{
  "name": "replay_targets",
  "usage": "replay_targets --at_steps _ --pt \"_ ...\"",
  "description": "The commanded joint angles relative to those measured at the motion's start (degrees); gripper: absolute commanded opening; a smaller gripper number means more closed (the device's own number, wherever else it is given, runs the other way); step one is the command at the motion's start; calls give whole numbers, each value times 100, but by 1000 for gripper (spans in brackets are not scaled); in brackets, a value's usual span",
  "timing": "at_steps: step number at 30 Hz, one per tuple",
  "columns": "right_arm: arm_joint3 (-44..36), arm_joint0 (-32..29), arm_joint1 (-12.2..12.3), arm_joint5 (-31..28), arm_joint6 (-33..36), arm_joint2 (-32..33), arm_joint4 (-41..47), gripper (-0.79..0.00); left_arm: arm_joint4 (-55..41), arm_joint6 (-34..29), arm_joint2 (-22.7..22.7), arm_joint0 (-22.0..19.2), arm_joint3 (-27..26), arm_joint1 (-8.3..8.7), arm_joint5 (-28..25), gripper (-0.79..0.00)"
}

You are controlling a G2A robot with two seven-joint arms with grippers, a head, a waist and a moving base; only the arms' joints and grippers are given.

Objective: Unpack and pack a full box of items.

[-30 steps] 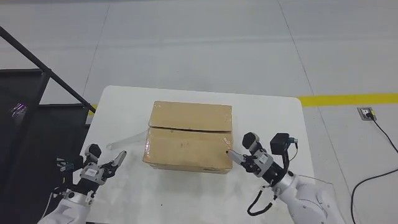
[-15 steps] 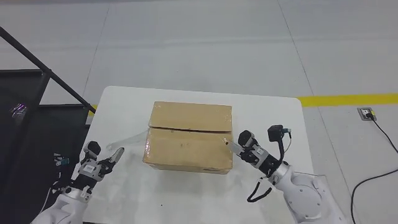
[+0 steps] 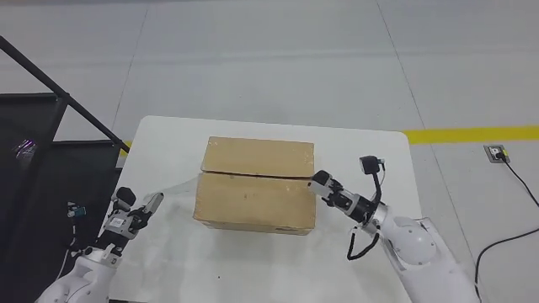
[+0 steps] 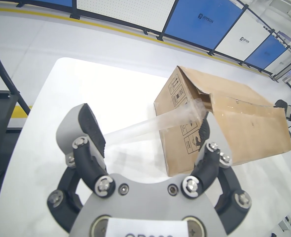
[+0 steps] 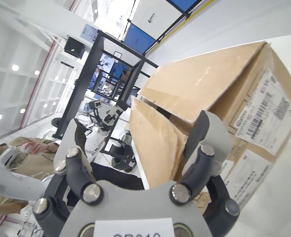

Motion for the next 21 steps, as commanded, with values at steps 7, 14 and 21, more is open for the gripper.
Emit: replay_targets --at_steps 7,14,21 --pt "-279 -160 109 -573 1289 152 1243 0 -86 -48 98 -39 -101 -9 28 0" --pt "-968 -477 271 -748 2829 142 1734 0 -177 -276 193 -31 -272 8 -343 0" --pt "-1432 -707 400 -495 3082 -129 1004 0 288 -606 199 138 -288 89 -1413 0"
